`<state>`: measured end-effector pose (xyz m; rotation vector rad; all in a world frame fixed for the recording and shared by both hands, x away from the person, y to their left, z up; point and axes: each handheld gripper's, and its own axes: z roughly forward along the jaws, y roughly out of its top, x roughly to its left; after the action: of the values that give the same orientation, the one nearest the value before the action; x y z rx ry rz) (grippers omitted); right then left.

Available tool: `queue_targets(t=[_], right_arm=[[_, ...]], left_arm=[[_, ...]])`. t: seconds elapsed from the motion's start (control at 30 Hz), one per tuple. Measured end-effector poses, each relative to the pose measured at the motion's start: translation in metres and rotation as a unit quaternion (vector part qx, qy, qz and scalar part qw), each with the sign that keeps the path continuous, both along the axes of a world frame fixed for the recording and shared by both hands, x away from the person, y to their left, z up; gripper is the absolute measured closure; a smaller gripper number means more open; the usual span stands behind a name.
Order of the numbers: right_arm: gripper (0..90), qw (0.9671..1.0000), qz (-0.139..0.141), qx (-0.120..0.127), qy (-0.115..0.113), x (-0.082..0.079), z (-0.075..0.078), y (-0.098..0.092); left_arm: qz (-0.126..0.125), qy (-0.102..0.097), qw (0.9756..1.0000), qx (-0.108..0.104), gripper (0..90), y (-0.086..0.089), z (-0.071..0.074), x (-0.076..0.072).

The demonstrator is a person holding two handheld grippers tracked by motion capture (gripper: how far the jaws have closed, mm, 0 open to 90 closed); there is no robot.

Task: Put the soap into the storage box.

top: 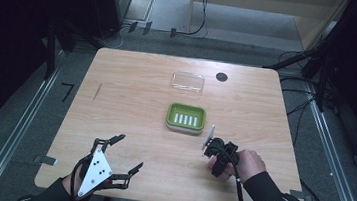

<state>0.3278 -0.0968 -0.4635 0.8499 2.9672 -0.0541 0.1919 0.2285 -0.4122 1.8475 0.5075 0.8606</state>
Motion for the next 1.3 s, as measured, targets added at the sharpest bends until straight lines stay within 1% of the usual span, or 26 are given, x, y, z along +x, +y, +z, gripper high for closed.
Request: queue_targets(t=[0.2,0.27,0.37,0.57,0.67,0.83,1.03,1.1,1.27,1.3], right_arm=[[38.1,1.0,0.003,-0.001,-0.001,-0.001,0.001,0.001],[38.3,1.0,0.006,-0.004,-0.001,0.0,0.001,0.001],[38.3,1.0,0.005,-0.006,-0.005,0.0,0.002,0.0],[38.4,1.0,-0.004,-0.006,-0.005,0.001,0.005,-0.002],[38.4,1.0,-0.002,-0.006,-0.006,0.002,0.006,-0.004],[38.5,0.9999,-0.008,-0.006,-0.005,0.002,0.007,-0.004],[38.5,0.9999,-0.007,-0.008,-0.007,0.002,0.009,-0.005],[38.5,0.9999,-0.007,-0.005,-0.008,0.002,0.01,-0.005],[38.5,0.9999,-0.008,-0.007,-0.011,0.003,0.013,-0.007],[38.5,0.9999,-0.009,-0.003,-0.011,0.004,0.014,-0.007]], left_arm=[[0.0,0.0,1.0,-0.001,13.7,0.0,0.0,0.0],[0.0,0.0,1.0,-0.001,13.7,0.0,0.0,0.0],[0.0,0.0,1.0,-0.001,13.7,0.0,0.0,0.0],[0.0,0.0,1.0,0.0,13.7,0.0,0.0,0.0],[0.0,0.0,1.0,-0.001,13.7,0.0,0.0,0.0],[0.0,0.0,1.0,-0.001,13.7,0.0,0.0,0.0],[0.0,0.0,1.0,-0.001,13.7,0.0,0.0,0.0],[0.0,0.0,1.0,-0.001,13.7,0.0,0.0,0.0],[-0.001,0.0,1.0,0.0,13.7,0.0,0.0,0.0],[-0.001,-0.001,1.0,-0.002,13.7,0.0,0.0,0.0]])
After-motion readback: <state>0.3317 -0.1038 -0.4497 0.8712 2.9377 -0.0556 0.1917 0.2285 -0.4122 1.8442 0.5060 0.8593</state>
